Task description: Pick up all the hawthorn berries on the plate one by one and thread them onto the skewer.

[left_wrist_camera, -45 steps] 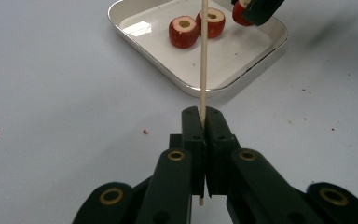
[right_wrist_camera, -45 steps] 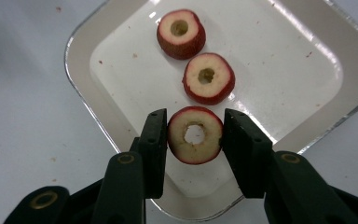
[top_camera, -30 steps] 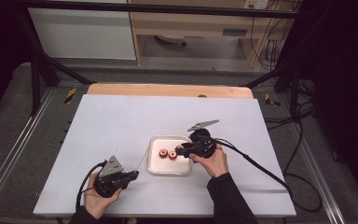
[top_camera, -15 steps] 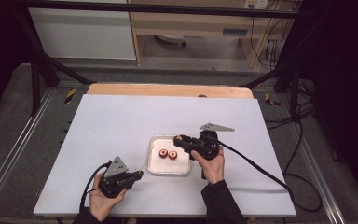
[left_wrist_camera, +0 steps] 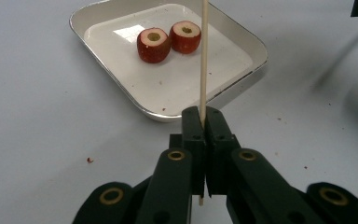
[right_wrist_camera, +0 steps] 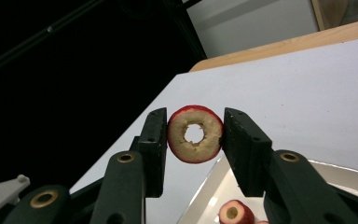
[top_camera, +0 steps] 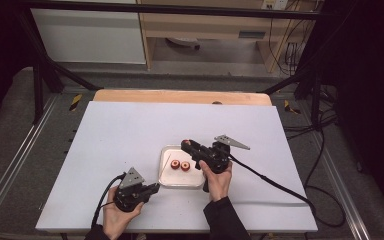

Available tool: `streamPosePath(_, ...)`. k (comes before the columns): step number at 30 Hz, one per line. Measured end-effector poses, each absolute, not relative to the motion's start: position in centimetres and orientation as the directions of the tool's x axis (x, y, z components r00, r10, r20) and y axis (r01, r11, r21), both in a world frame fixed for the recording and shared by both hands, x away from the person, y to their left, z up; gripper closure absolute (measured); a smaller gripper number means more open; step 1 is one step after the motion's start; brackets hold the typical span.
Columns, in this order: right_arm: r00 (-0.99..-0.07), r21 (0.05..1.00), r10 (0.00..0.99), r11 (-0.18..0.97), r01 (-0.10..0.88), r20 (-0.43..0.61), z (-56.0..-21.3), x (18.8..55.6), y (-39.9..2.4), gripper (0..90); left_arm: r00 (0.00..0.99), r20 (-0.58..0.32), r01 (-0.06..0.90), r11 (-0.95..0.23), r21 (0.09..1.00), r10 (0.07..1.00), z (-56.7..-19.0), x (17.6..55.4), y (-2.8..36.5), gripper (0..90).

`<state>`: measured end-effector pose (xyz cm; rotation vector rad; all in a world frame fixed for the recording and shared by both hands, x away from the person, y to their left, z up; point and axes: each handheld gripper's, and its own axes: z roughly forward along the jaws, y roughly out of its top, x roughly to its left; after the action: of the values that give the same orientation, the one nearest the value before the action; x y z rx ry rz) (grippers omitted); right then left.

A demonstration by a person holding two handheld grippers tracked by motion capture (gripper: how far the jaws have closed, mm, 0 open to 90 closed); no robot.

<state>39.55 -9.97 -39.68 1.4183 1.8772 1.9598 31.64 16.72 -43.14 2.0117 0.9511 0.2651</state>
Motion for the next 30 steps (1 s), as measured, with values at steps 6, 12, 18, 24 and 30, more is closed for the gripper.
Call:
streamPosePath(6, -0.566, 0.815, 0.605, -0.279, 0.508, 0.560, -40.0, 39.3, -9.6, 61.6, 0.681, -0.173, 0.536, -0.325, 0.779, 0.711, -43.2, 31.7, 15.7, 88.3)
streamPosePath(12, -0.567, 0.807, 0.590, -0.294, 0.512, 0.574, -40.2, 39.2, -9.4, 61.7, 0.675, -0.189, 0.553, -0.320, 0.770, 0.713, -43.4, 32.0, 14.9, 88.3)
streamPosePath(18, -0.567, 0.803, 0.583, -0.303, 0.513, 0.582, -40.2, 39.1, -9.4, 61.7, 0.669, -0.206, 0.565, -0.309, 0.765, 0.714, -43.5, 32.4, 14.0, 88.4)
streamPosePath(24, -0.571, 0.806, 0.582, -0.300, 0.510, 0.579, -40.1, 39.1, -9.4, 61.7, 0.667, -0.210, 0.567, -0.304, 0.766, 0.715, -43.5, 32.5, 13.9, 88.3)
streamPosePath(30, -0.569, 0.804, 0.582, -0.300, 0.514, 0.581, -40.3, 39.0, -9.3, 61.7, 0.663, -0.214, 0.569, -0.298, 0.766, 0.717, -43.4, 32.6, 14.0, 88.3)
